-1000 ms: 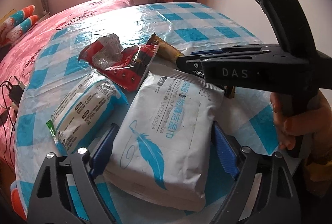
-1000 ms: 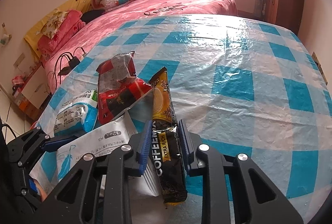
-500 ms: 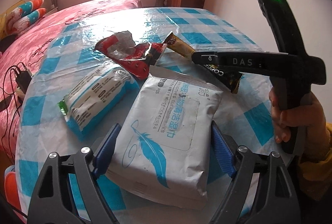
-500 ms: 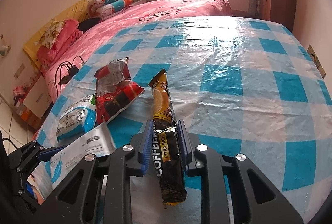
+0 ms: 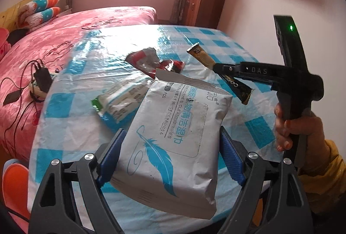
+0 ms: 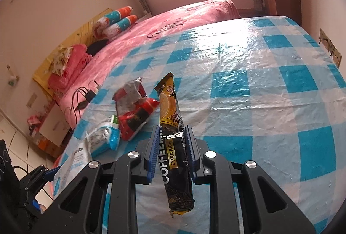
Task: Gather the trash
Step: 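Lift the wipes pack and coffee stick and carry both over the orange bucket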
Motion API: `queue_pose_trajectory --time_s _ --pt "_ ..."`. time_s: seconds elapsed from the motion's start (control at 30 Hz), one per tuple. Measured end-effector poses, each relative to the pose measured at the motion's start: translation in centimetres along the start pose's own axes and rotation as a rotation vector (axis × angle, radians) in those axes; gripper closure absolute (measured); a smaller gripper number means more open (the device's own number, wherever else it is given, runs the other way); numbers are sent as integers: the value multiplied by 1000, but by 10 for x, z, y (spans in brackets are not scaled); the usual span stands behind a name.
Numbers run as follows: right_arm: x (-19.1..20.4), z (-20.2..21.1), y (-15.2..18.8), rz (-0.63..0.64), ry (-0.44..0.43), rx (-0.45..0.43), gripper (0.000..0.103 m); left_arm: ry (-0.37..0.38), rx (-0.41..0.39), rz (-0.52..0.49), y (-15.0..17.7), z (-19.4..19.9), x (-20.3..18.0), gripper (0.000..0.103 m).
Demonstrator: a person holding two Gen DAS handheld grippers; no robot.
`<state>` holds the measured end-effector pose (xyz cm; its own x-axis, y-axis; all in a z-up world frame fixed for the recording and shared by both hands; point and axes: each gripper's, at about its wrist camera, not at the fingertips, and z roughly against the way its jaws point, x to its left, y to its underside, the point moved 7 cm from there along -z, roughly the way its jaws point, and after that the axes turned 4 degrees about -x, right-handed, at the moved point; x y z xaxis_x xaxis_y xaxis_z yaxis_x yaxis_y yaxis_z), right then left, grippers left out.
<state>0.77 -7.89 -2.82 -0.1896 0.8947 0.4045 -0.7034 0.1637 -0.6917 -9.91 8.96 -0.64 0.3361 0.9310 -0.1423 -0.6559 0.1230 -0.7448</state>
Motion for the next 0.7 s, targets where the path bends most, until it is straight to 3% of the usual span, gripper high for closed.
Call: queue_pose_trajectory --time_s 0.43,0.7 --pt "49 15 4 -17 -117 10 78 -51 -60 96 9 40 47 20" --pt "95 9 18 6 -190 71 78 -101 -84 168 20 60 82 20"
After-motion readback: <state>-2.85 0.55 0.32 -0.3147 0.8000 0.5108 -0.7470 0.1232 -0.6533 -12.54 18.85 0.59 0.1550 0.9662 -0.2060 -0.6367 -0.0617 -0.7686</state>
